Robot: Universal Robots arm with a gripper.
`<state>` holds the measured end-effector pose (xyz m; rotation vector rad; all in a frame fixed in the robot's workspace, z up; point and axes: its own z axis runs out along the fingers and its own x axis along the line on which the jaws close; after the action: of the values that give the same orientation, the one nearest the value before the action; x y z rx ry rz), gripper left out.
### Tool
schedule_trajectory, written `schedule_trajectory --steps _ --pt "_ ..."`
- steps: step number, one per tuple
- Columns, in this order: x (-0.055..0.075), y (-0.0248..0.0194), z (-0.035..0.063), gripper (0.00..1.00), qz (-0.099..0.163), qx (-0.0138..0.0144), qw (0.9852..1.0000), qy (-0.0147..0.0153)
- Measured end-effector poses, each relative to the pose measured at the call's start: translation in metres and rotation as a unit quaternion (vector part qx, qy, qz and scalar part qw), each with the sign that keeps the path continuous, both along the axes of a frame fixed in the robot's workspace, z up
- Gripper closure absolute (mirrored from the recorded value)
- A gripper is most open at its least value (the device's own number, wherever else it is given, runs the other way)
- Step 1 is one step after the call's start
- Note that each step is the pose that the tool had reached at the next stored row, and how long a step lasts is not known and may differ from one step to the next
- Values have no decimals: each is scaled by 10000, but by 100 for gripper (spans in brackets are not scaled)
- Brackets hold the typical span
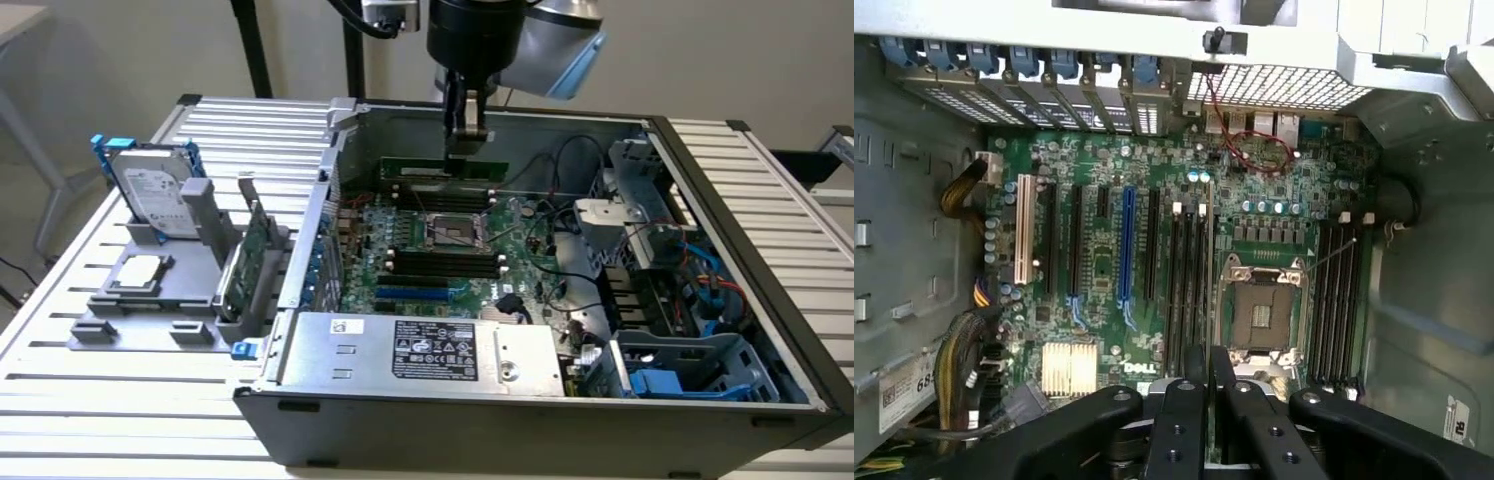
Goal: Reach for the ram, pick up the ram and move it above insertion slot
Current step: 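Pick up the ram and move it above insertion slot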
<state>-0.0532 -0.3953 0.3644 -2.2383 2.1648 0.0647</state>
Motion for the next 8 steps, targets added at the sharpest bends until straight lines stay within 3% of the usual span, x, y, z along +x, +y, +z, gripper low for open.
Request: schedule_trajectory --steps 8 --pt "65 160 0 87 -23 -24 10000 0"
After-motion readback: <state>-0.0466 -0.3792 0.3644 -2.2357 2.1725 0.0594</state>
